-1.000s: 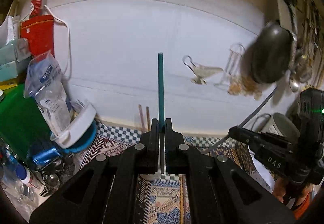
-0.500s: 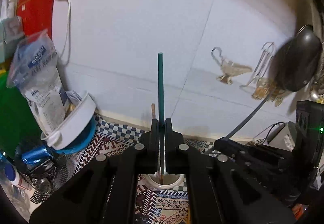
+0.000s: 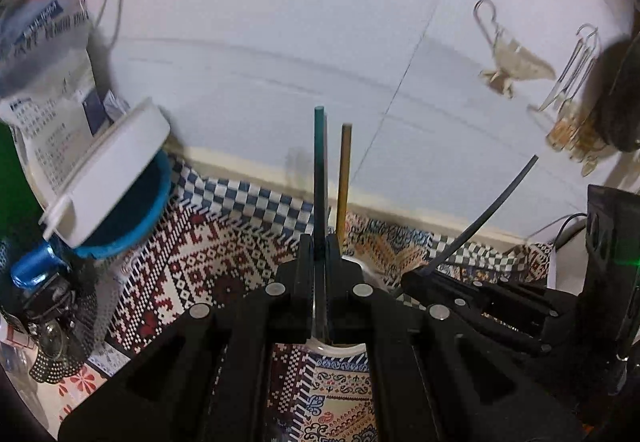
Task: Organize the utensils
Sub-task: 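Open both tools to release the chopsticks into the cup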
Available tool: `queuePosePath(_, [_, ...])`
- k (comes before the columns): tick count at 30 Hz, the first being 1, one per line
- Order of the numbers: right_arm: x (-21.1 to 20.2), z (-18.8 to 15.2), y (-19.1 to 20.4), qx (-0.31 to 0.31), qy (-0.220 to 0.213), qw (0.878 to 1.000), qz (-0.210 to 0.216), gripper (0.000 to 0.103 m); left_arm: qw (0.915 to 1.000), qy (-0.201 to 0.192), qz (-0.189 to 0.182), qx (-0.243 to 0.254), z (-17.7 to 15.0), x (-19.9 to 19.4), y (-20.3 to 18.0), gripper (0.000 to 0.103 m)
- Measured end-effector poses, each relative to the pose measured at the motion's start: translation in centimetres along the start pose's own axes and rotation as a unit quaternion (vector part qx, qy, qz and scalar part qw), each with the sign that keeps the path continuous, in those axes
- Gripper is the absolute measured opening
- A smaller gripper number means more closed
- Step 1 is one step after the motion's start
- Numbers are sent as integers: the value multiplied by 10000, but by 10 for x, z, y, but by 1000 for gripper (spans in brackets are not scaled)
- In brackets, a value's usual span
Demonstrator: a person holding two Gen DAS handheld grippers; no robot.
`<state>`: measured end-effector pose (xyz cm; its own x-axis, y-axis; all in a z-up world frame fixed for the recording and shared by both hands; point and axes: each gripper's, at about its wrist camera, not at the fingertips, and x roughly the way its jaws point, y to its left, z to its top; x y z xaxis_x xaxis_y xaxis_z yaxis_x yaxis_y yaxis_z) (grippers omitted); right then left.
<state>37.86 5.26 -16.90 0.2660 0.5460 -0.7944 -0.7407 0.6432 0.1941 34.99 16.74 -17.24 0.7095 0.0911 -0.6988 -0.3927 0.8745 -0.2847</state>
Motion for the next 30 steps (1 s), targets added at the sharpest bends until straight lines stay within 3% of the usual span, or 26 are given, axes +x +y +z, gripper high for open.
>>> queuePosePath(9, [7, 0, -1, 6, 194, 9998, -95, 7, 9997, 202, 105, -7, -2, 7, 1, 3])
queuePosePath(13, [-1, 0, -2, 48, 185, 9998, -85, 20, 9997, 198, 117, 37, -1, -3, 0, 5])
queuePosePath(17, [-18, -1, 1, -14, -15, 9999, -162, 30, 9997, 79, 186, 122, 1, -16, -4, 12])
queuePosePath(30, [-109, -11, 6, -86, -948, 9948, -374, 33, 9969, -520, 87, 585, -2, -92, -32, 25])
